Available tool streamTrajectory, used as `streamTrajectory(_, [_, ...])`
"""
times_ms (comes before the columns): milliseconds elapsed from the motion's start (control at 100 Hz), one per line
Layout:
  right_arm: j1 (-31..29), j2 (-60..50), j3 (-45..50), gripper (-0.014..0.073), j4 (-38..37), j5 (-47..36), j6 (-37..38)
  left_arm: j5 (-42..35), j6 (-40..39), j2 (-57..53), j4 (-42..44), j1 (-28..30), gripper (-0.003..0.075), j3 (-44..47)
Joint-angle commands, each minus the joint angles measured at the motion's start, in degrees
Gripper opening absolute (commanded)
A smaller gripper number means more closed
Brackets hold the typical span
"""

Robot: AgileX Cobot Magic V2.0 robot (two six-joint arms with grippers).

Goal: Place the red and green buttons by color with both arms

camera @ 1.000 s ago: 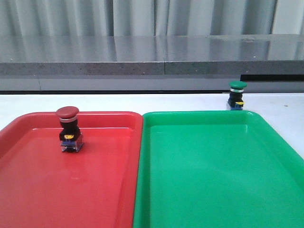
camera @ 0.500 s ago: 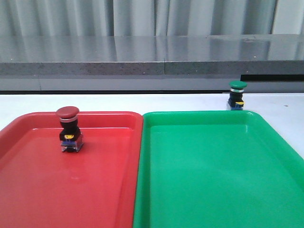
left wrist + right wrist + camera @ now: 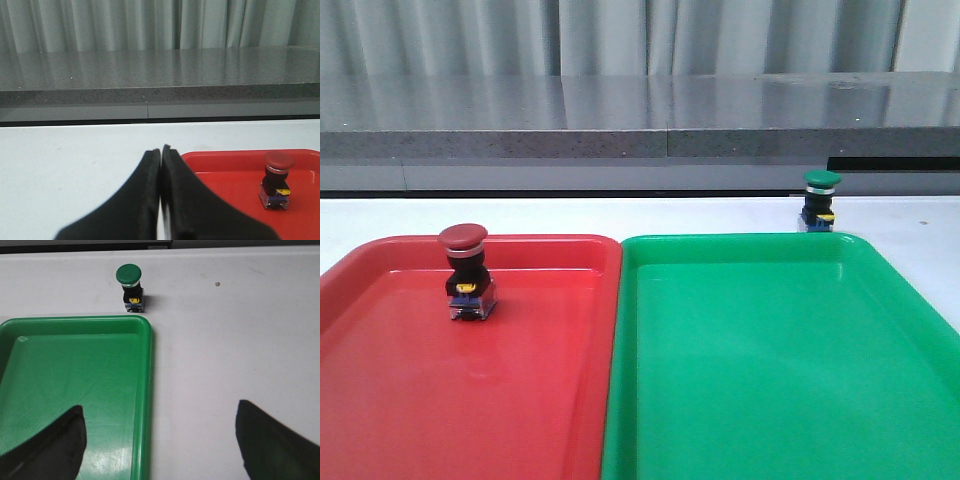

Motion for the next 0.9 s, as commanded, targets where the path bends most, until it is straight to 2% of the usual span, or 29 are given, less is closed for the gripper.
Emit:
streamTrajectory(0, [-0.19,1.82,-3.51,0.0601,0.05,-4.54,0.05,-4.60,-0.11,-1.76,-0.03,0.04,-0.0019,1.49])
streamTrajectory(470, [5.61,28.82,-25.23,0.0601,0.05,-5.69,-0.01,-4.60,-0.11,-1.76,-0.03,0.04,-0.0019,1.49])
streamTrajectory(890, [5.69,49.72,-41.86,0.0601,0.05,-5.45,-0.01,-4.60,-0.11,-1.76,-0.03,0.04,-0.0019,1.49])
